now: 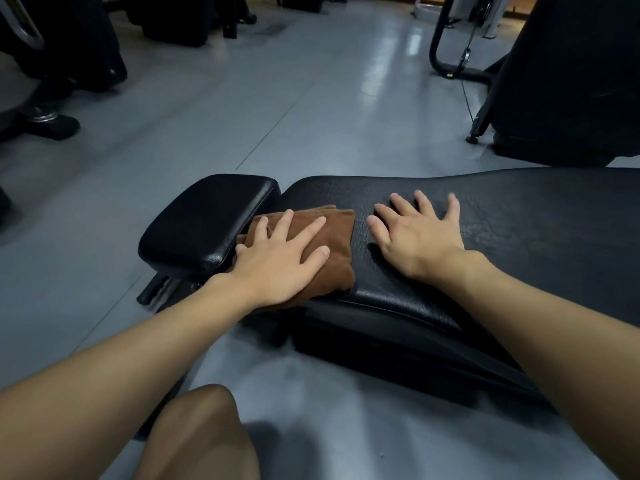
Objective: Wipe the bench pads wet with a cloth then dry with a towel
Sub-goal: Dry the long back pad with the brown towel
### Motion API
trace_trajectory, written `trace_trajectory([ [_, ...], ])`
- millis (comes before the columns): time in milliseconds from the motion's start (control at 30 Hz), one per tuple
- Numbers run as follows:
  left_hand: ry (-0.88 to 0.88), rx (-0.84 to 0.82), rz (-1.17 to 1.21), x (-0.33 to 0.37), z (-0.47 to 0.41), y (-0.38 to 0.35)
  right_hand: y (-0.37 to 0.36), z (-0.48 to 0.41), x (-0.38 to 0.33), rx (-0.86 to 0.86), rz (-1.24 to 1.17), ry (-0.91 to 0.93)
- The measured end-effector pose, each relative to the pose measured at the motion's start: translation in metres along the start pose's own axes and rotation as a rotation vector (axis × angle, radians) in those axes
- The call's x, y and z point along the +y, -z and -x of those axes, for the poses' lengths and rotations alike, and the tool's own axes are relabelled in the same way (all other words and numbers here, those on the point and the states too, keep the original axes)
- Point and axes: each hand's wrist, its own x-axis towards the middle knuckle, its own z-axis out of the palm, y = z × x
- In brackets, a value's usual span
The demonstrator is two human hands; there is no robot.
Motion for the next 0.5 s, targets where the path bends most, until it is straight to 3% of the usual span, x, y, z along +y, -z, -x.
trace_trajectory([
  [333,0.016,-0.051,0.027,0.037,-0.089,0.025,0.004,0.004,0.002,0.025,-0.303,-0.04],
  [500,-0.029,0.15,0.099,0.014,-0.057,0.018,0.016,-0.015,-0.005,0.255,-0.218,0.052],
])
